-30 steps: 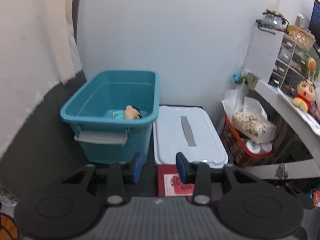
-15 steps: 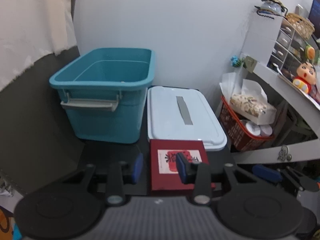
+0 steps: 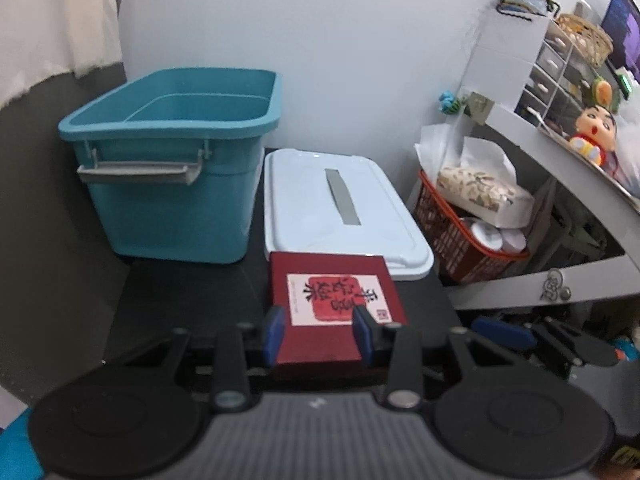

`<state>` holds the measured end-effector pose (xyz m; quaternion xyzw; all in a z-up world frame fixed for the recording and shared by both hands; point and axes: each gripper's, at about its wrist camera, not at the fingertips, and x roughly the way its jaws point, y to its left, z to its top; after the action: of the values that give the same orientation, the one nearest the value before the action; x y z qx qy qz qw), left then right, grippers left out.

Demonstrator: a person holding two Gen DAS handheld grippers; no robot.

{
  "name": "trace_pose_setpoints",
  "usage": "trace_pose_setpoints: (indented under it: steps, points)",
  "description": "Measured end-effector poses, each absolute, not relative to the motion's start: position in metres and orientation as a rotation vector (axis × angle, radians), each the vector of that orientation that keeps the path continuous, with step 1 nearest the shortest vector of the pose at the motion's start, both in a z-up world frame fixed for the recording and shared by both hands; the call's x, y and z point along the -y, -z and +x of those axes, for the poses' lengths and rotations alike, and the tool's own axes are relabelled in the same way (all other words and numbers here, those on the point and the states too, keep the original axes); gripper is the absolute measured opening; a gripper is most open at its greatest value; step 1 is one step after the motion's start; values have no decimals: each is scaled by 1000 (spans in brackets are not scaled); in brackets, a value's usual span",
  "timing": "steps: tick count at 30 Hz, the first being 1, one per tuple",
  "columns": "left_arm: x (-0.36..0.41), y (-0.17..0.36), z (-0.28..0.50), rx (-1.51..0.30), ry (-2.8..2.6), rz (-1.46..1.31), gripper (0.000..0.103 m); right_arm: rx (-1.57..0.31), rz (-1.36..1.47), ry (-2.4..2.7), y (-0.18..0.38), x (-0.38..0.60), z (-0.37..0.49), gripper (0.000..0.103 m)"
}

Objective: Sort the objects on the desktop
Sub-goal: 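Move the right tool toward the dark red gift box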

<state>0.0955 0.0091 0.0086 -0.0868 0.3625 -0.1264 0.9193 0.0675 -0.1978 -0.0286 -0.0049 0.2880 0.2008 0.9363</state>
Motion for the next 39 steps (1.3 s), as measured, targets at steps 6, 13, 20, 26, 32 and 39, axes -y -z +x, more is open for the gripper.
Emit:
trace_pose_setpoints:
  steps: [6, 13, 20, 26, 32, 39]
  points:
    - [-13, 5, 103, -781, 272, -211, 41, -605, 4, -397, 36, 196, 74, 90]
    - [-11, 14, 109, -805, 266, -209, 41, -604, 9, -407, 41, 193, 80, 90]
    - [-12, 21, 116, -820, 257, -226, 41, -634, 45, -431, 54, 194, 89, 71]
    - [-10, 23, 116, -826, 265, -225, 40, -649, 70, -470, 59, 192, 90, 57]
    - [-8, 24, 115, -832, 274, -224, 41, -640, 67, -493, 58, 190, 87, 55]
    - [-7, 25, 114, -840, 285, -225, 43, -645, 62, -496, 58, 190, 88, 55]
